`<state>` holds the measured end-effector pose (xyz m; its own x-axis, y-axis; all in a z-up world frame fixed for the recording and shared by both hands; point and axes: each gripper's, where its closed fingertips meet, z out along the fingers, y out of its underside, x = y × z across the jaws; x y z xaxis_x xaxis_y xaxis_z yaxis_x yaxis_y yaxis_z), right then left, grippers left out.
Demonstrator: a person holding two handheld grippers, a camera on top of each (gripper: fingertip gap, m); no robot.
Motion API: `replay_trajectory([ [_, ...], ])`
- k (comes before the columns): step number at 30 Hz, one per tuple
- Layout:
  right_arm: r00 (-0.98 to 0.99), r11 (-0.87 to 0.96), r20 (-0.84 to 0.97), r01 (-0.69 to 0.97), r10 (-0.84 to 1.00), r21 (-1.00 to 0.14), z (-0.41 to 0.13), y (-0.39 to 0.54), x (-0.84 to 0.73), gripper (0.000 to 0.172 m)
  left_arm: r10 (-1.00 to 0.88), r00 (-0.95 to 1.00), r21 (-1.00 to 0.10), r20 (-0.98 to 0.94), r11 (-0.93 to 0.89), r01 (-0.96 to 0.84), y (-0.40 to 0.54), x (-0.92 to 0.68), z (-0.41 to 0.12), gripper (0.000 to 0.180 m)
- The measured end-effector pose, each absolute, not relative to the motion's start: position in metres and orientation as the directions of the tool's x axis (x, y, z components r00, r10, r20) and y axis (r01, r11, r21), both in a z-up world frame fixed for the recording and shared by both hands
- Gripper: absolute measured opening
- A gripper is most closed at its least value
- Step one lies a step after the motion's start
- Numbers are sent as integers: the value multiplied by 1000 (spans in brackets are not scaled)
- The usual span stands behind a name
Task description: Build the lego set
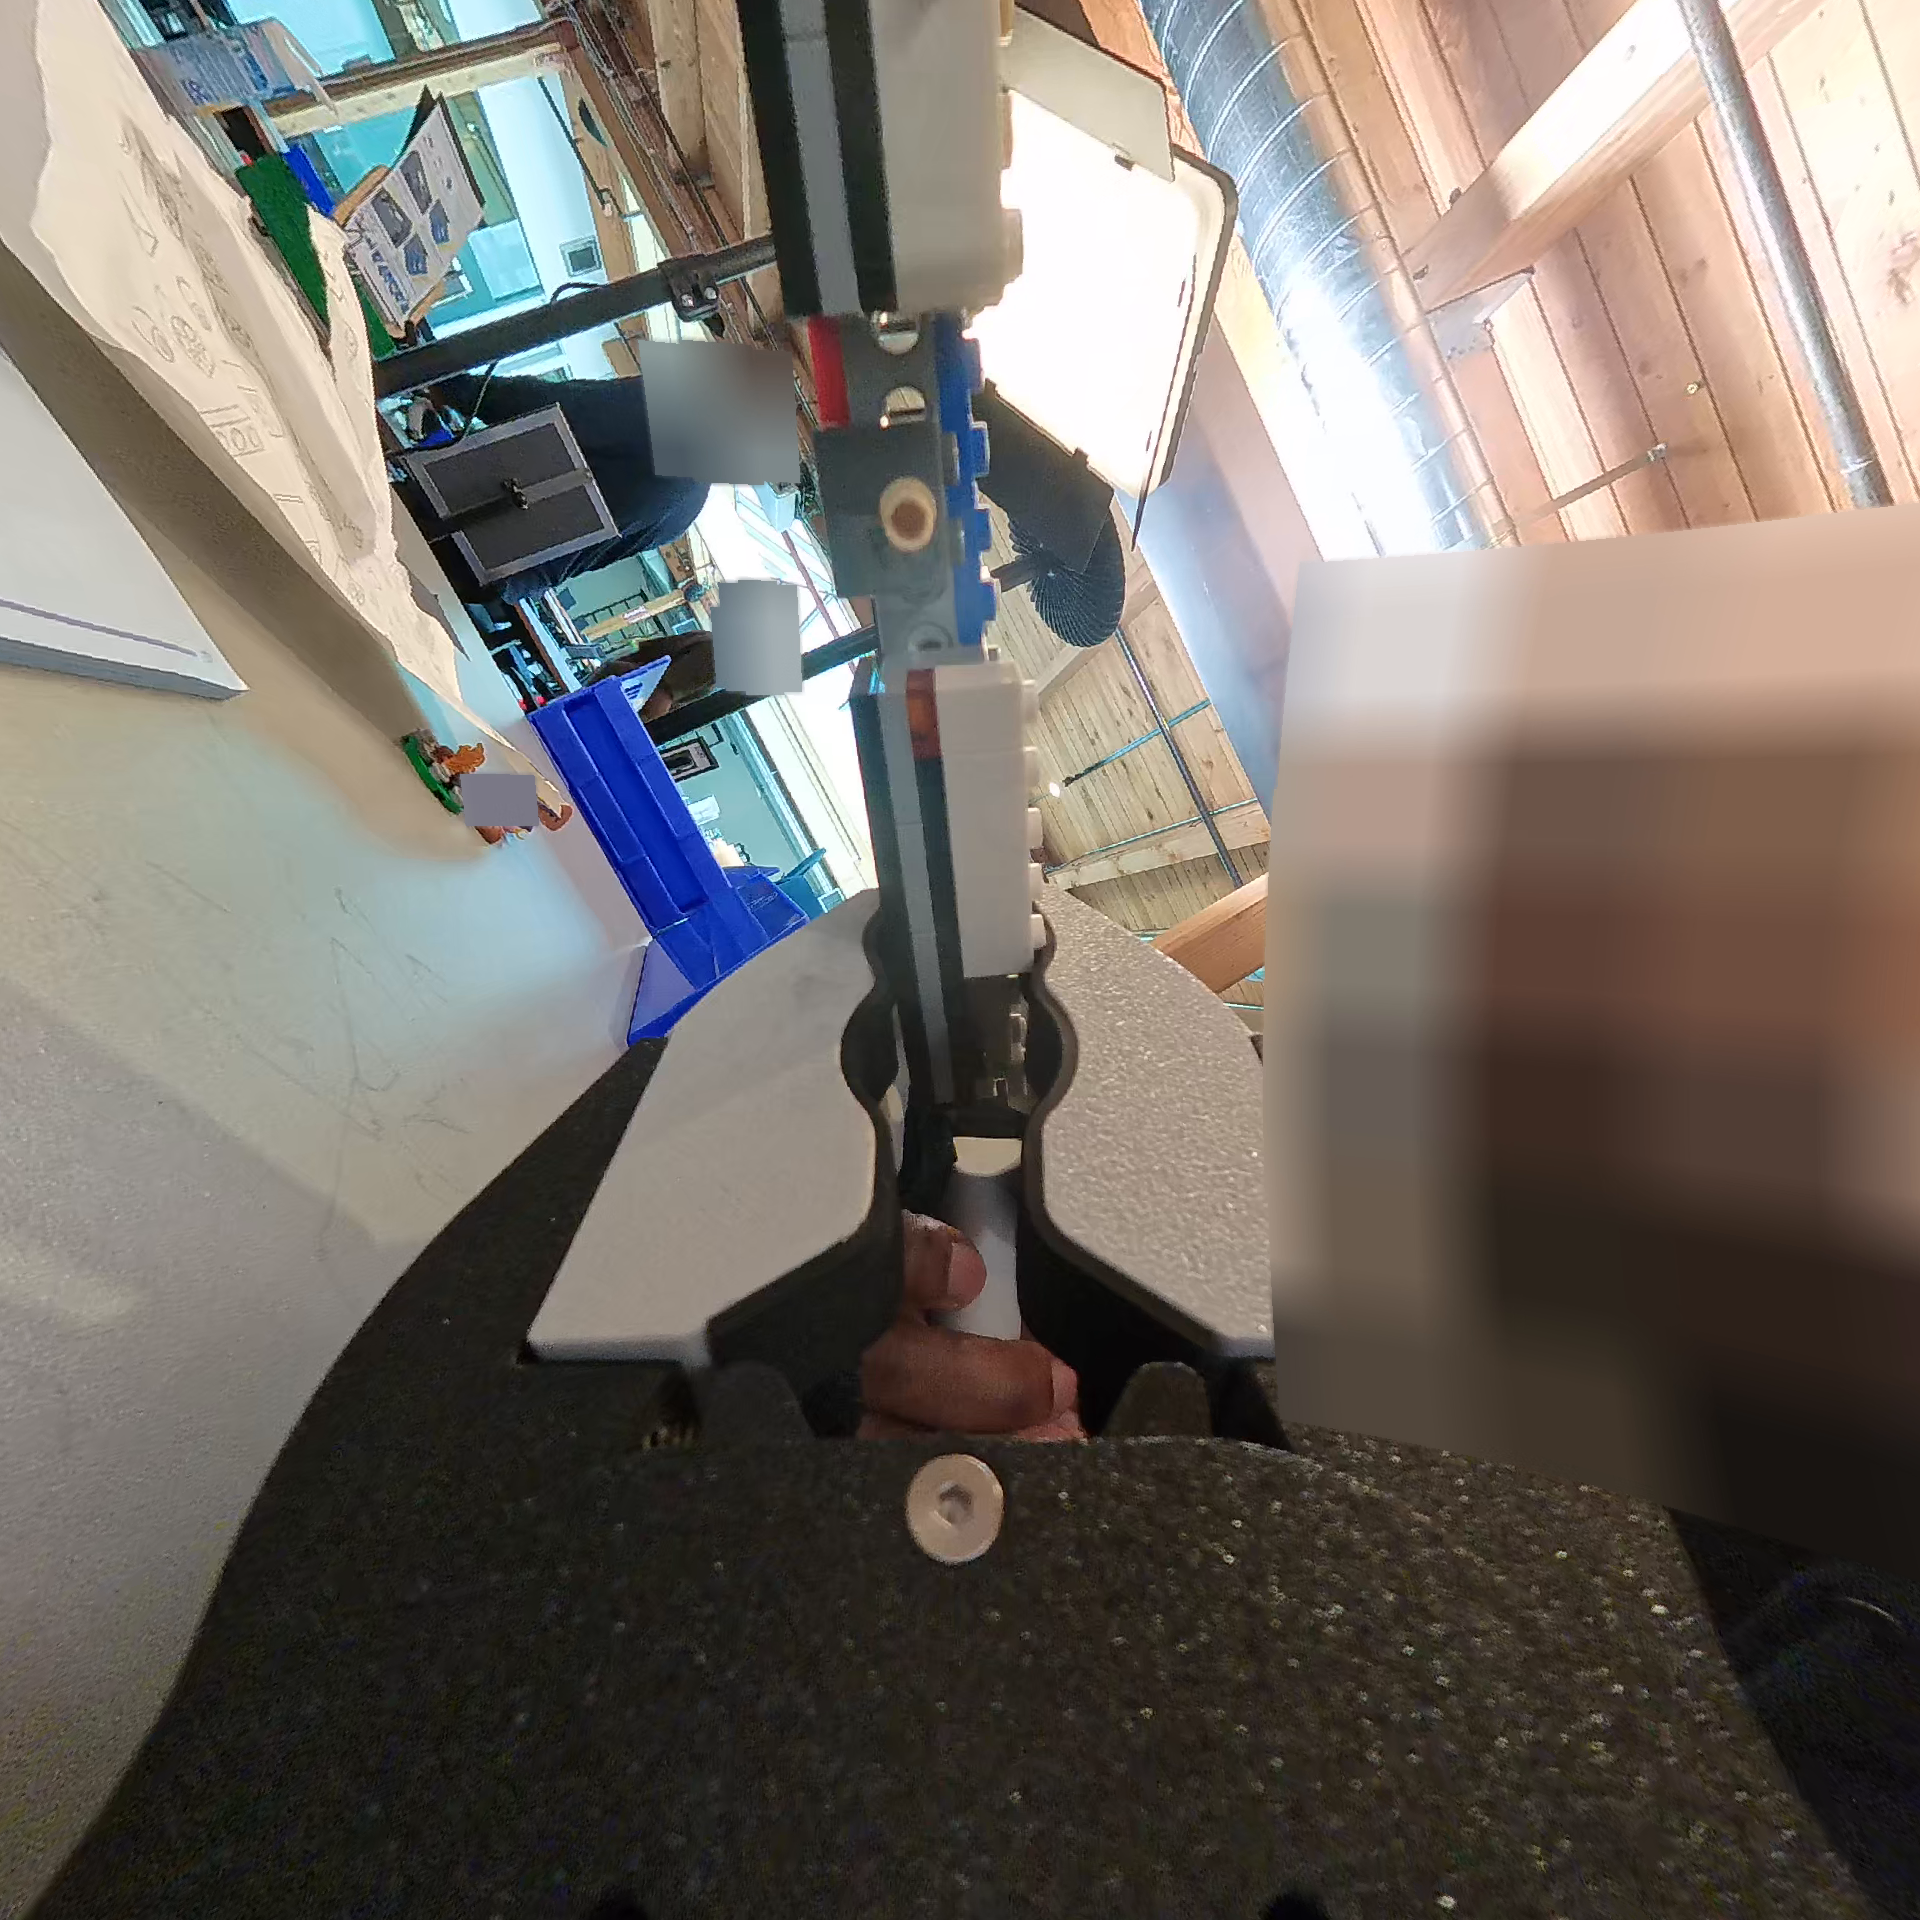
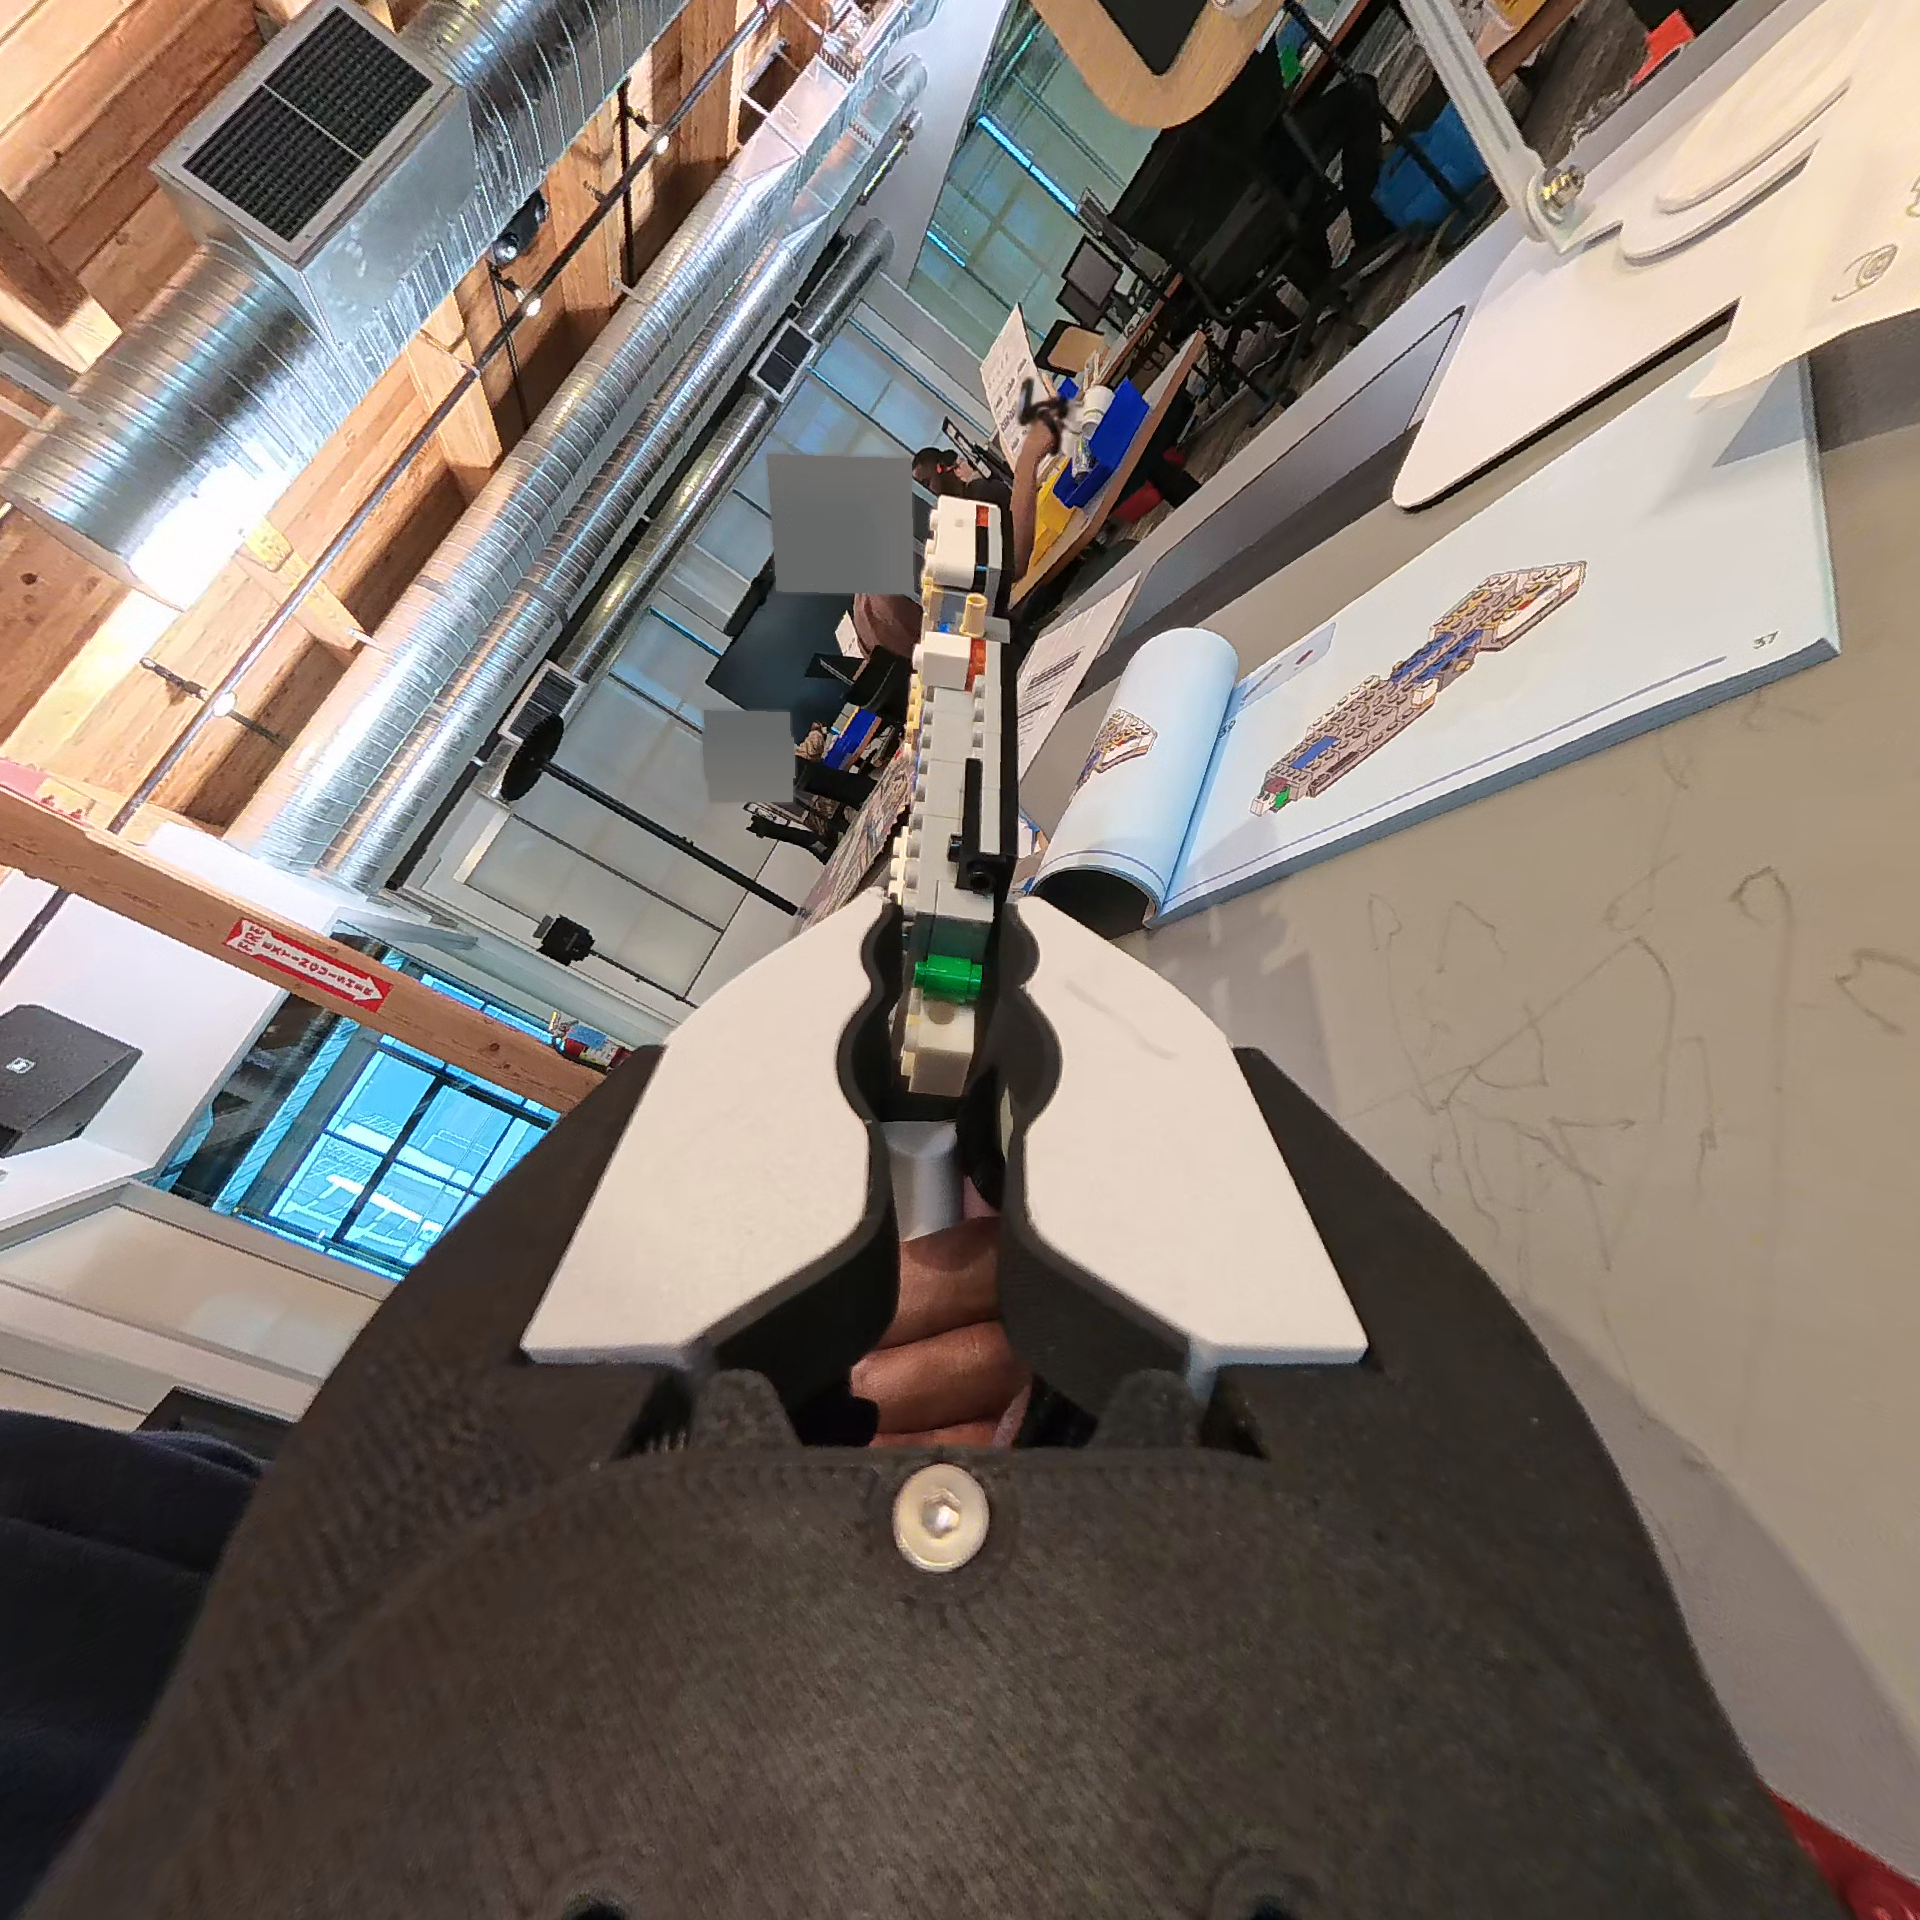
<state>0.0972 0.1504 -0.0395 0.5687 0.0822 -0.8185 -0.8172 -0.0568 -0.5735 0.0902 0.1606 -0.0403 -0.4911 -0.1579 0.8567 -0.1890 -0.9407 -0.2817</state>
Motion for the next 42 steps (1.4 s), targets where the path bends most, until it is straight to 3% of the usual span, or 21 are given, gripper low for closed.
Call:
replay_trajectory([
  [11, 590, -45, -805, -804, 55, -593, -43, 150, 98, 19, -158, -474, -275, 866, -943, -188, 162, 92, -43, 20],
  [14, 593, -73, -805, -802, 24, -593, -49, 151, 97, 33, -175, -475, -284, 862, -944, -168, 163, 91, -41, 20],
  [17, 556, -93, -830, -824, 46, -558, -52, 152, 93, 36, -178, -473, -286, 863, -943, -168, 163, 91, -42, 20],
  [24, 539, -98, -838, -832, 87, -546, -48, 153, 85, 21, -188, -475, -298, 860, -940, -168, 162, 91, -41, 20],
  [42, 569, -97, -813, -809, 120, -580, -43, 151, 84, 18, -165, -506, -294, 846, -938, -185, 159, 89, -38, 20],
])
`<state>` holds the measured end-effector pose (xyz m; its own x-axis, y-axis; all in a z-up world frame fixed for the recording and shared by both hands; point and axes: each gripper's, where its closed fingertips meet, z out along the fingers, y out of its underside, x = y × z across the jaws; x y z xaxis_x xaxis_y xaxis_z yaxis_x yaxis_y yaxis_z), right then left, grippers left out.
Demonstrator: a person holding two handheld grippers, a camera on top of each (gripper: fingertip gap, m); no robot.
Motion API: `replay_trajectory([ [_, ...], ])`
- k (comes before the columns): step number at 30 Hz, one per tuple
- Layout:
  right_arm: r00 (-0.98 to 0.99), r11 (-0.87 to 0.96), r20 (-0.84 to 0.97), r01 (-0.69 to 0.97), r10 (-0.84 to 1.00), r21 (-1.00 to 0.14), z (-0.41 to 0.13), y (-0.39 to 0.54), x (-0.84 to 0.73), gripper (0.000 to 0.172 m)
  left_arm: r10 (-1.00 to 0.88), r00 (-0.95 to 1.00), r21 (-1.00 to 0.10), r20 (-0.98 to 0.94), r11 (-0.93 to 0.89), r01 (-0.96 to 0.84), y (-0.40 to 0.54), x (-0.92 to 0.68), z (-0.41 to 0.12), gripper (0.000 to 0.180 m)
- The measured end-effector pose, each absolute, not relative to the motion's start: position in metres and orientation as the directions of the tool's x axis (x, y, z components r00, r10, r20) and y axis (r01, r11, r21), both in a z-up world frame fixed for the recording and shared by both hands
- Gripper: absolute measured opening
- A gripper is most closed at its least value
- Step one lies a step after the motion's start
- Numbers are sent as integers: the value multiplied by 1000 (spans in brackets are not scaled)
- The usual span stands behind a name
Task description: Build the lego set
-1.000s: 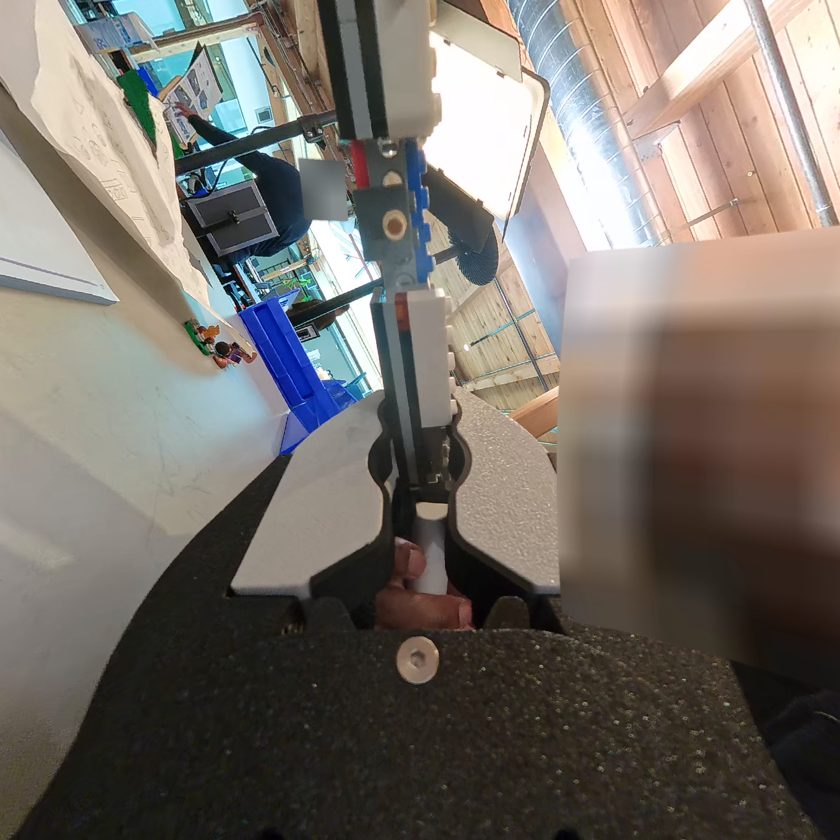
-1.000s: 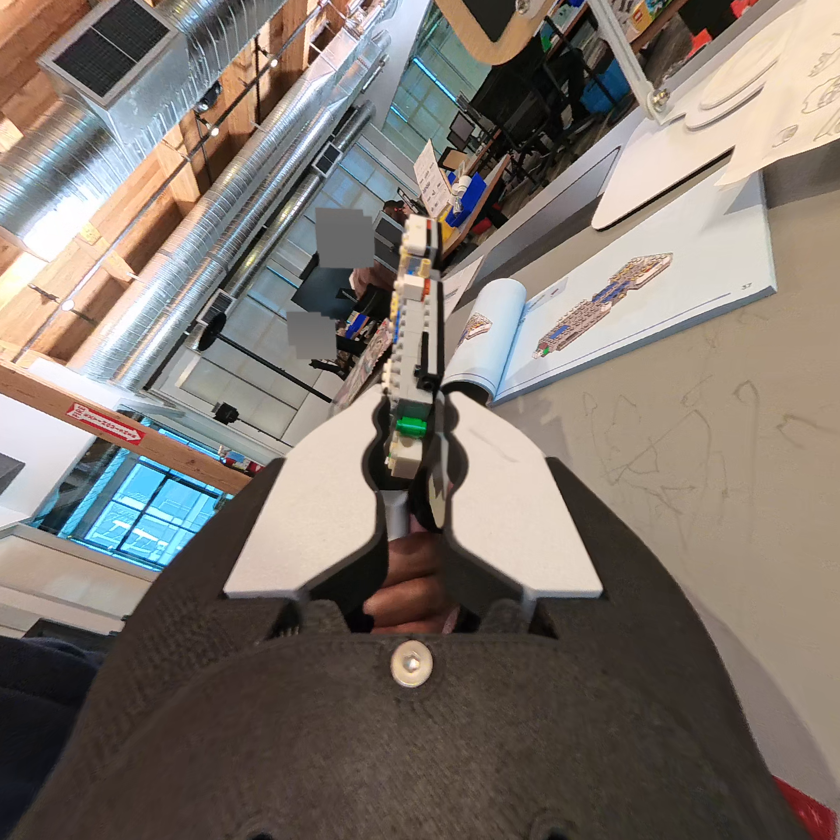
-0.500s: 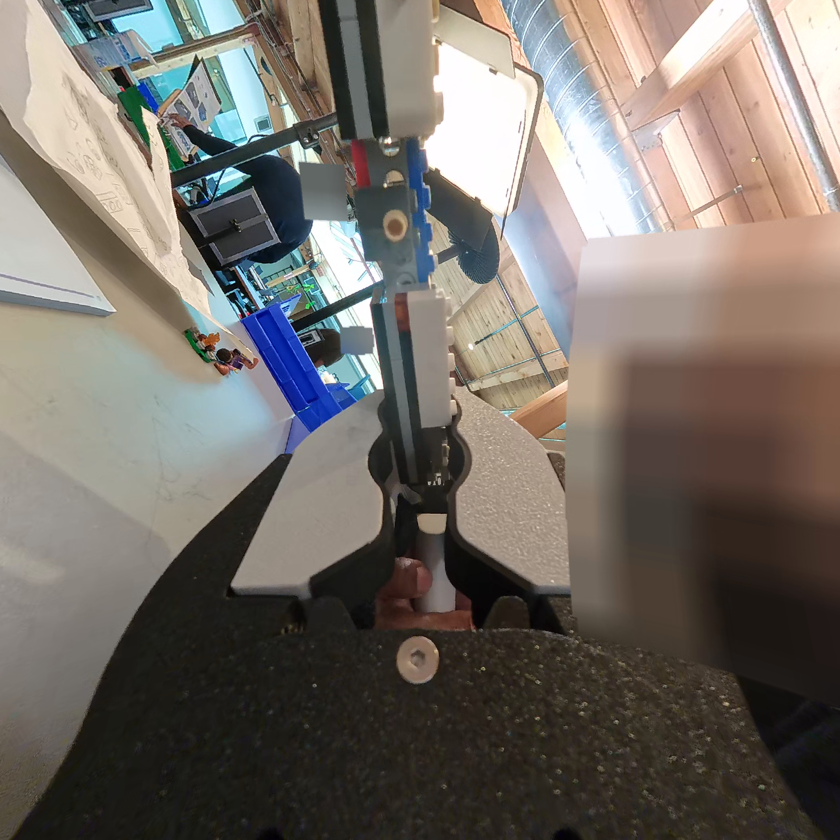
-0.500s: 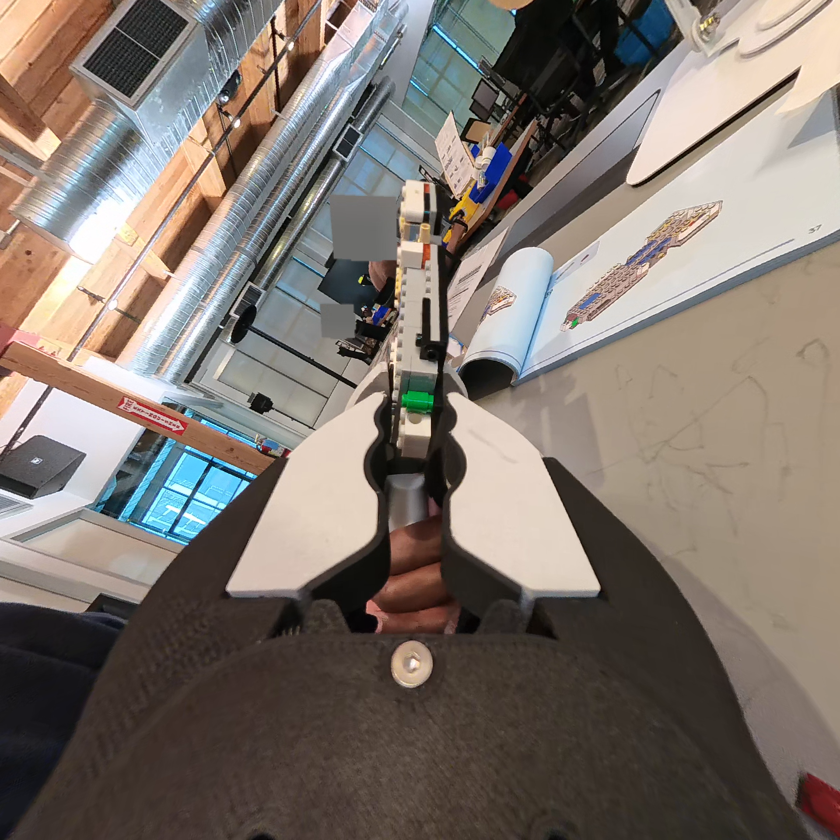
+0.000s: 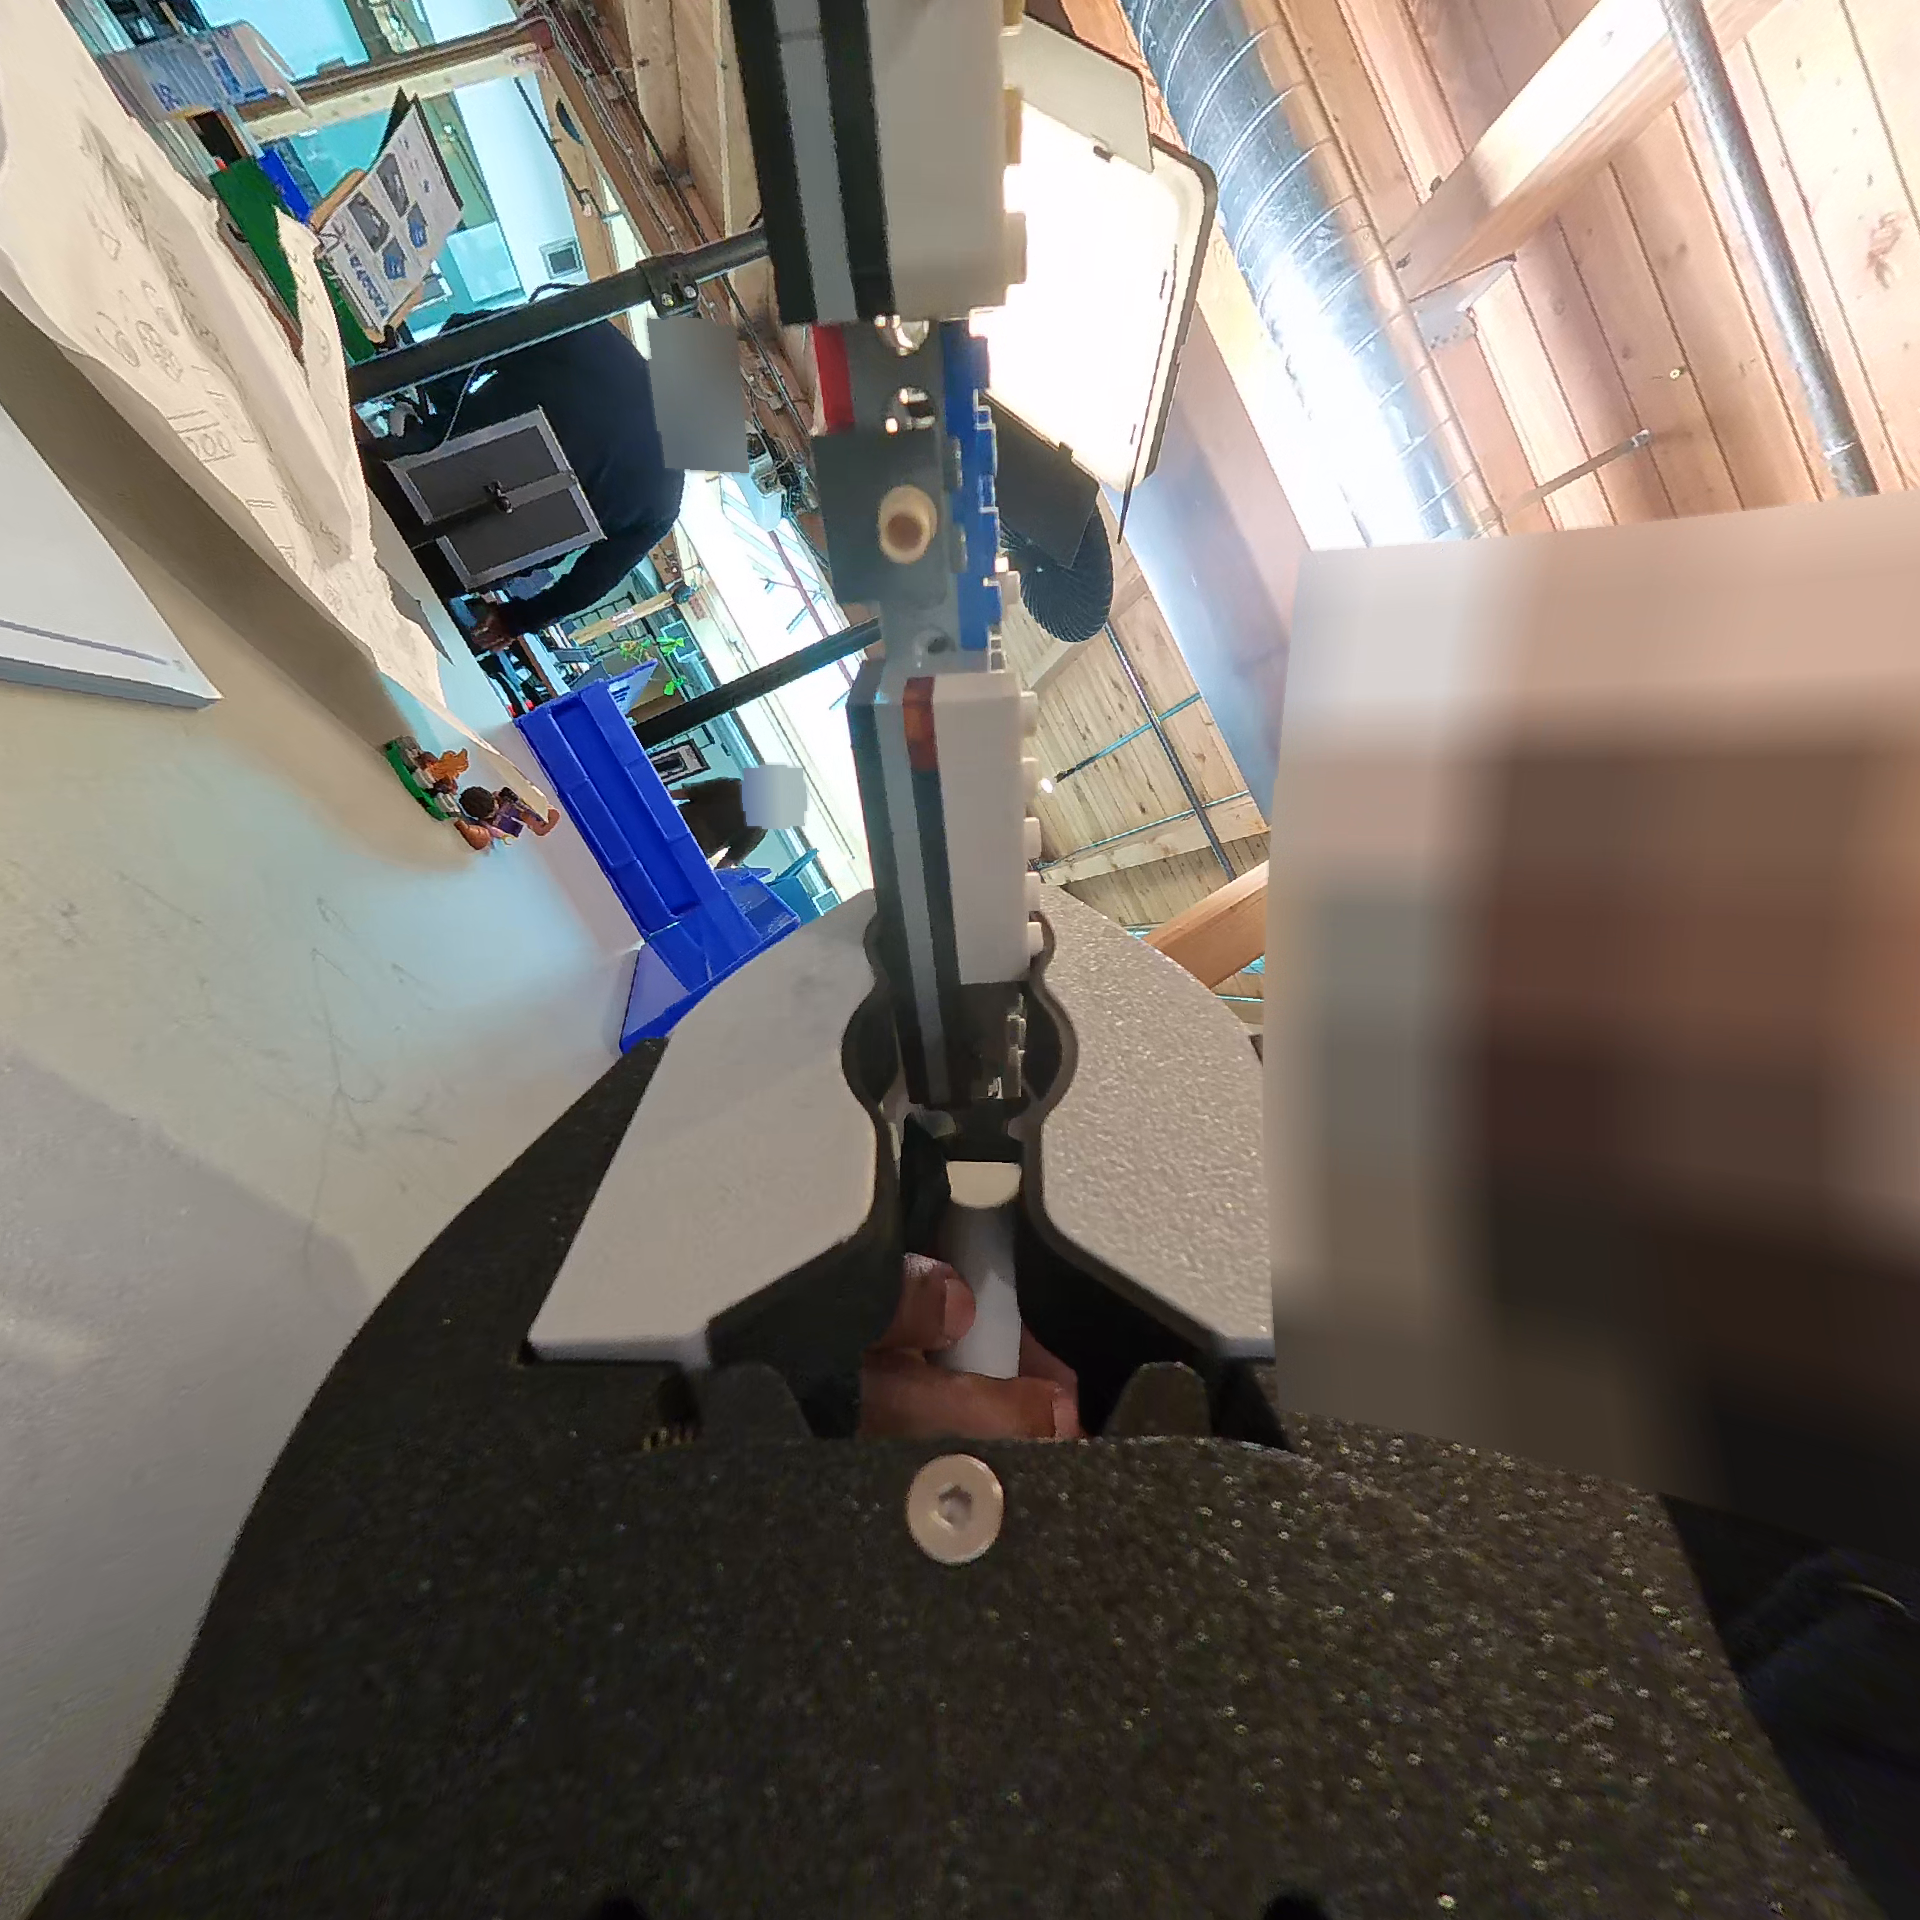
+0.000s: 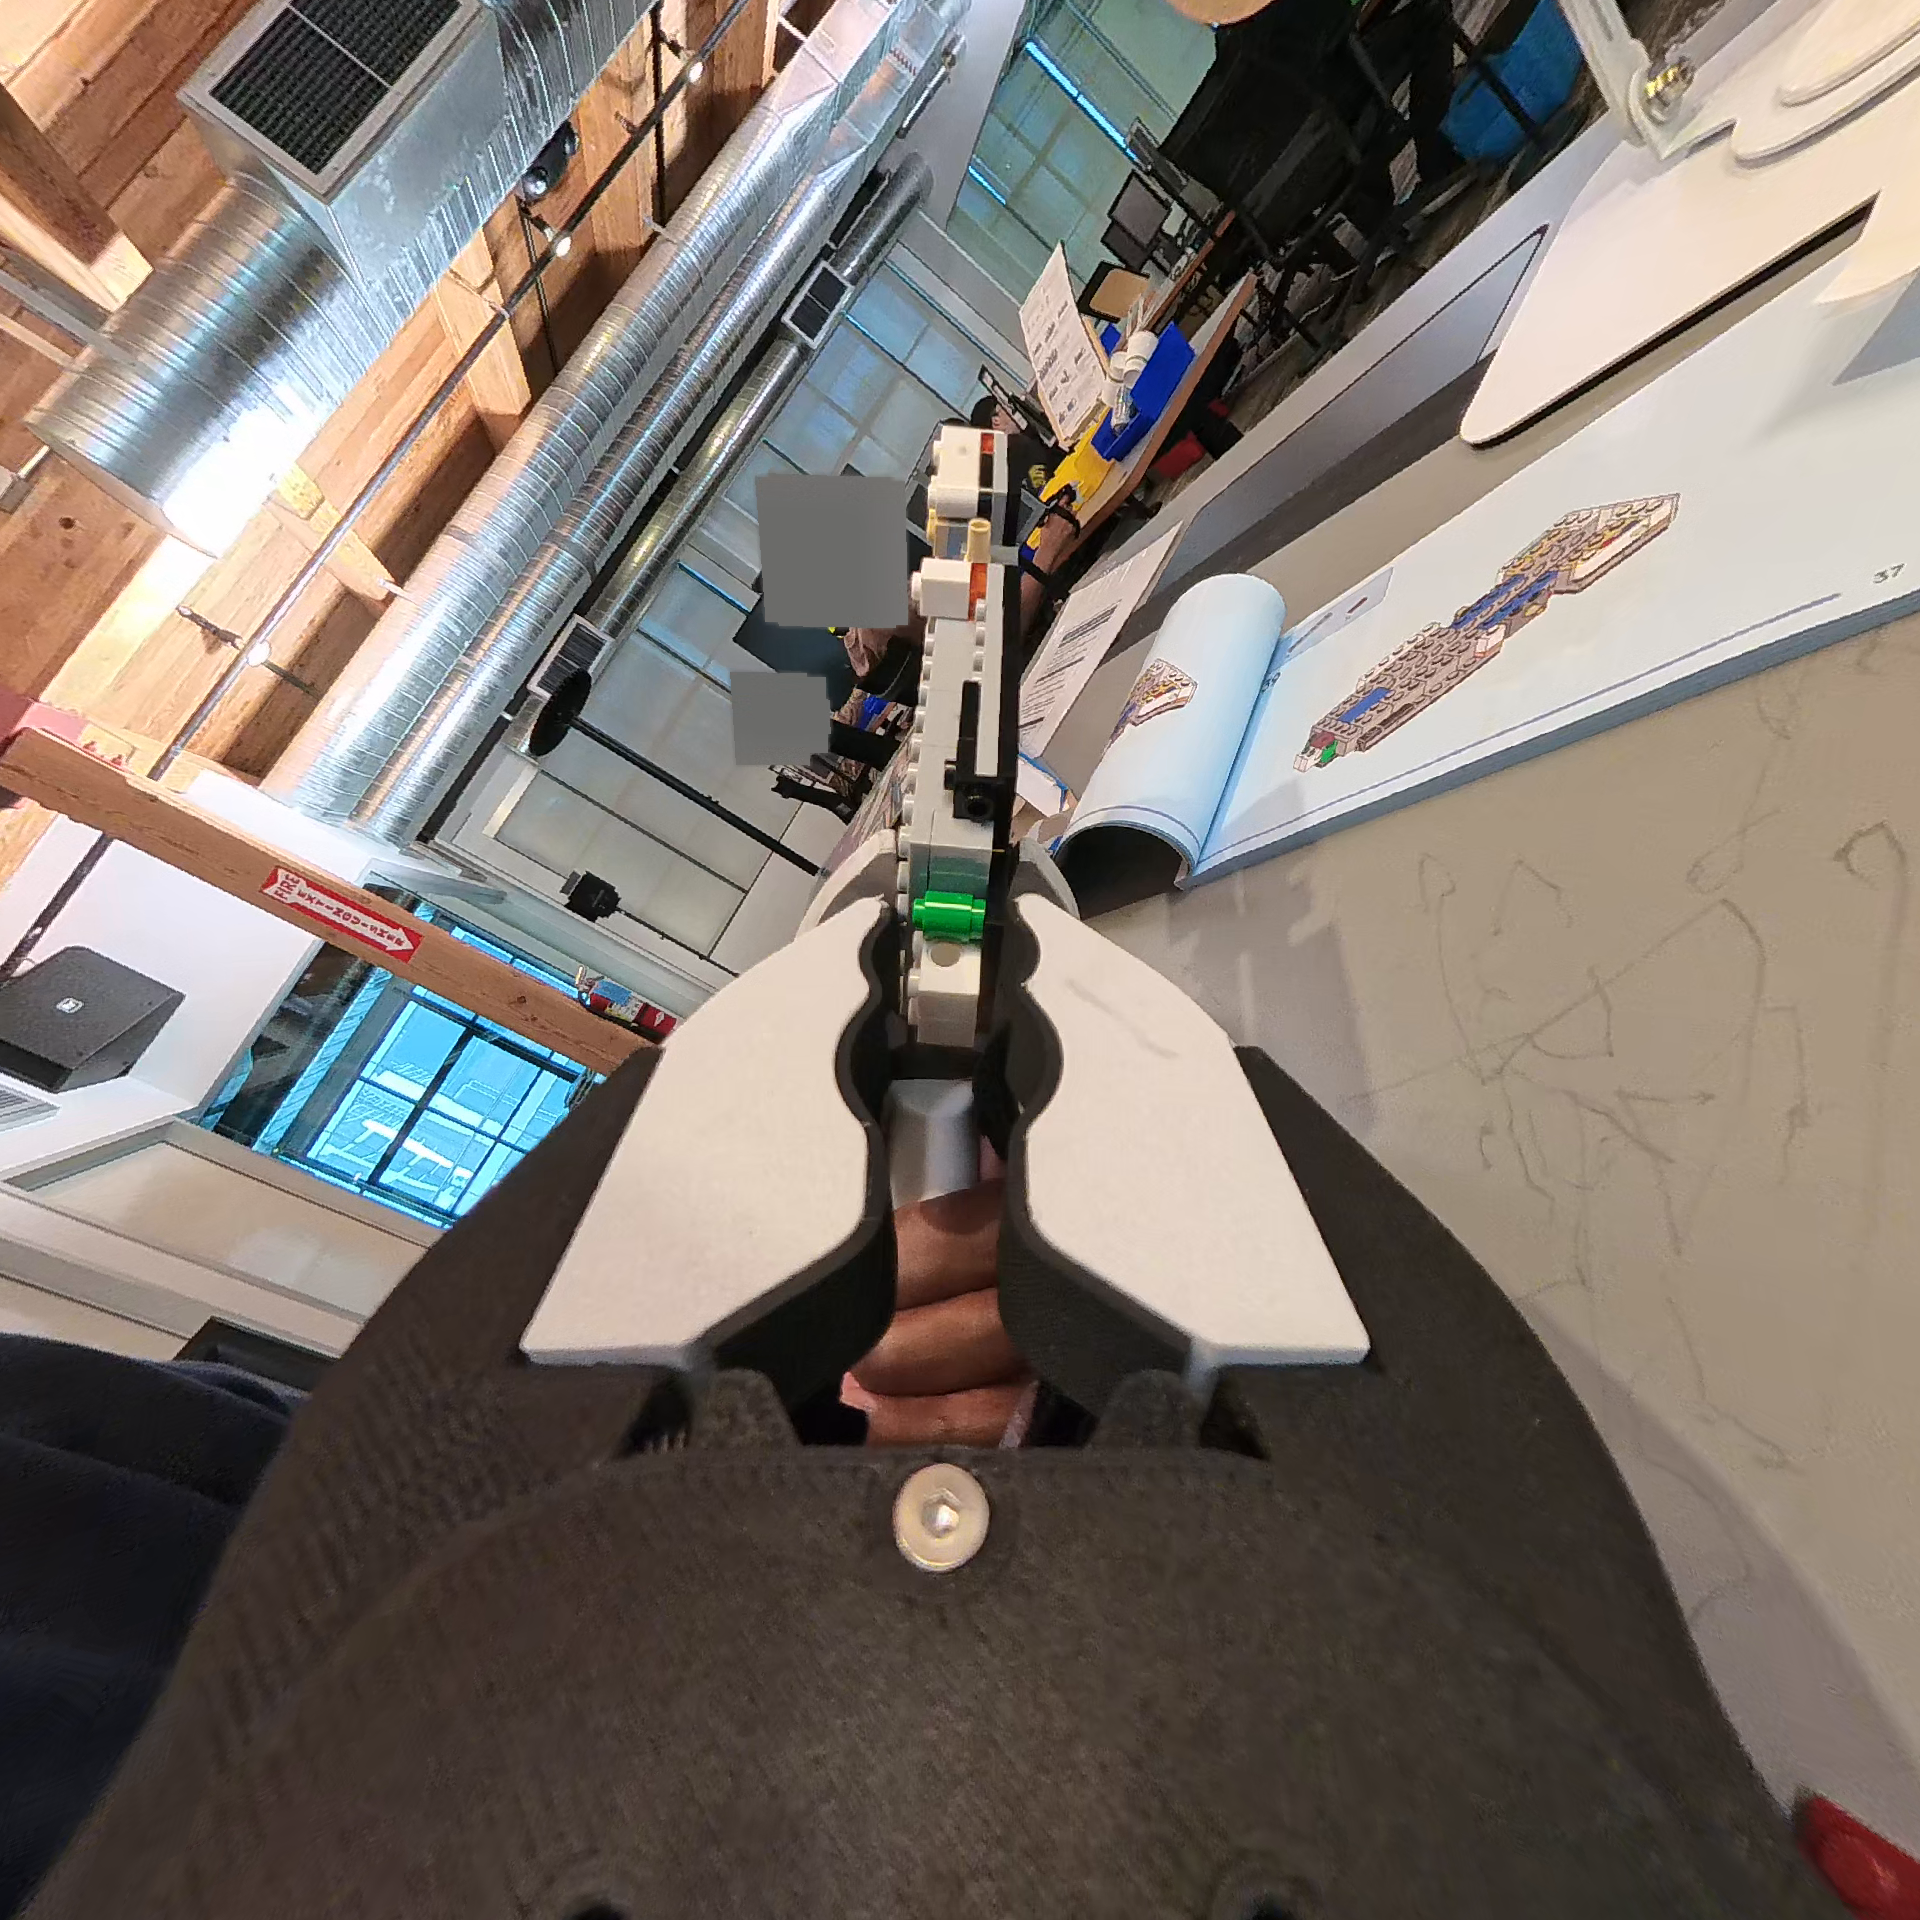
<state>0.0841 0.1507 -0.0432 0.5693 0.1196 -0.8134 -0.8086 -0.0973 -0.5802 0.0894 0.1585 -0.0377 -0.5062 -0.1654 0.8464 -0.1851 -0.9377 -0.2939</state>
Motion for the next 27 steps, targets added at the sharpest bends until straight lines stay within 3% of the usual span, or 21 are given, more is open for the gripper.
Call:
replay_trajectory([
  [7, 546, -78, -829, -828, 120, -556, -45, 151, 85, 20, -193, -493, -310, 848, -936, -168, 159, 90, -38, 20],
  [11, 514, -87, -849, -847, 121, -525, -46, 152, 84, 32, -256, -470, -334, 845, -939, -88, 167, 89, -37, 20],
  [21, 471, -114, -872, -867, 133, -486, -47, 159, 71, 23, -425, -415, -451, 805, -892, 38, 166, 84, -33, 20],
  [27, 472, -94, -868, -867, 155, -489, -45, 159, 69, 21, -422, -429, -440, 799, -896, 62, 167, 82, -30, 20],
])
